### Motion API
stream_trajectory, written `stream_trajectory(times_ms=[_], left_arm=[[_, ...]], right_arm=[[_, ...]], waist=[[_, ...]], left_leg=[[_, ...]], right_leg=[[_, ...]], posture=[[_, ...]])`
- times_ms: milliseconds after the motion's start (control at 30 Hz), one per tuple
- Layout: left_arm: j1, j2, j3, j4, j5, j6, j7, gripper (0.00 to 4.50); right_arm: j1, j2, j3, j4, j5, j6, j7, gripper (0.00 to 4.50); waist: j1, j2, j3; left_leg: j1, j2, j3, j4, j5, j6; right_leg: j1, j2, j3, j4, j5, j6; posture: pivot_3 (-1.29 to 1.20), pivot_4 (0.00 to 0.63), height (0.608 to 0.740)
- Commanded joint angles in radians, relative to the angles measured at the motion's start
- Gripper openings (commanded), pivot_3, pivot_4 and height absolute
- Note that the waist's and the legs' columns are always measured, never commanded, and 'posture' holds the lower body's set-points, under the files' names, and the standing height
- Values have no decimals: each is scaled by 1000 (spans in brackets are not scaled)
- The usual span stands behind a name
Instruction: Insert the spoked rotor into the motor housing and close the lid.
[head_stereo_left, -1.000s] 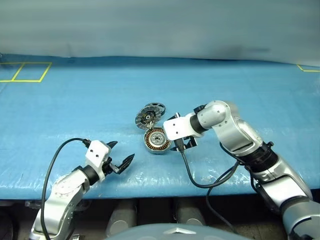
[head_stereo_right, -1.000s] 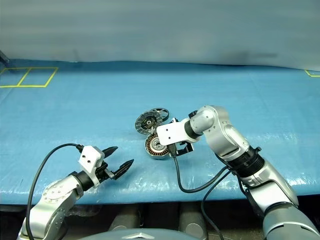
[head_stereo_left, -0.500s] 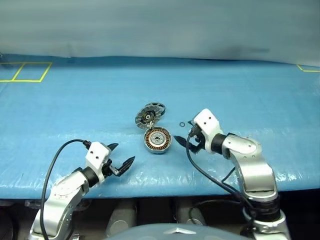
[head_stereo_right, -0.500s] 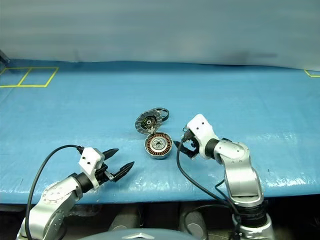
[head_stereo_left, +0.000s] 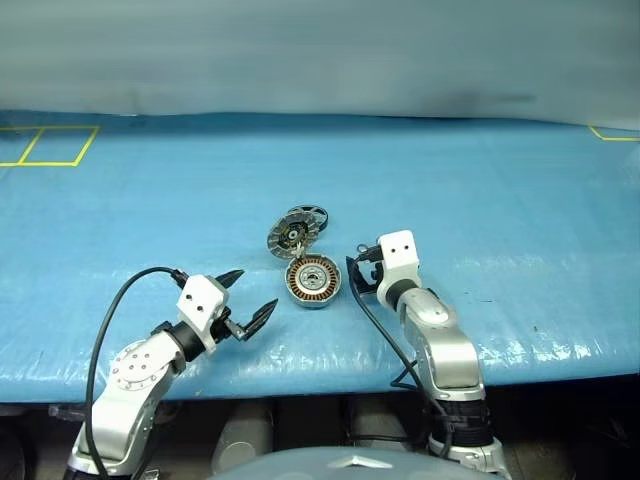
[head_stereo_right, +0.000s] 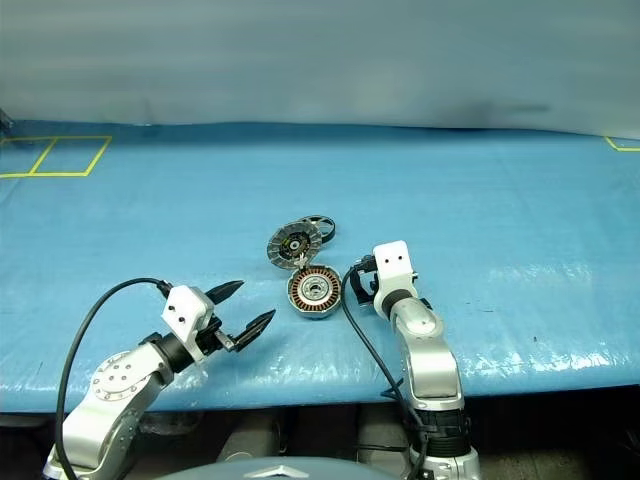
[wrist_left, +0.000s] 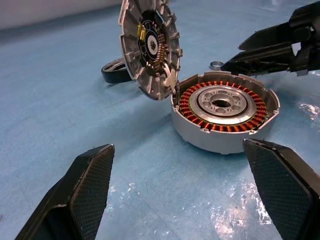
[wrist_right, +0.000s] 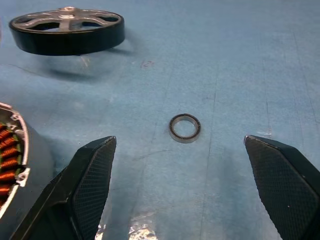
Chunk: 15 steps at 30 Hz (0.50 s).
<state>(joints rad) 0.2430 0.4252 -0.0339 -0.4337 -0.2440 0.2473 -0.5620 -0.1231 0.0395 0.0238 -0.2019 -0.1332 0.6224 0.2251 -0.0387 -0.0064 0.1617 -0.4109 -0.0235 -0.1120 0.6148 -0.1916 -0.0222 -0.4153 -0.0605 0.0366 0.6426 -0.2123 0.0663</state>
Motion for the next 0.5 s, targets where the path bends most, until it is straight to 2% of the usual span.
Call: stream_trajectory(times_ms=[33,500], left_arm=[[-4,-30,-9,10,5,-71,5,4500],[1,-43,-35,21,-2,-80,-10,4500]], right_arm=[[-40,12,-19,47,33,-87,-47,4319],[-107,-3,7,239,54,-178,-98,4319]], waist=[[0,0,0],[-1,0,0]], left_leg=[[0,0,0,0,0,0],[0,0,0,0,0,0]], right_leg=[[0,0,0,0,0,0],[0,0,0,0,0,0]], posture=[[0,150,740],[0,150,740]])
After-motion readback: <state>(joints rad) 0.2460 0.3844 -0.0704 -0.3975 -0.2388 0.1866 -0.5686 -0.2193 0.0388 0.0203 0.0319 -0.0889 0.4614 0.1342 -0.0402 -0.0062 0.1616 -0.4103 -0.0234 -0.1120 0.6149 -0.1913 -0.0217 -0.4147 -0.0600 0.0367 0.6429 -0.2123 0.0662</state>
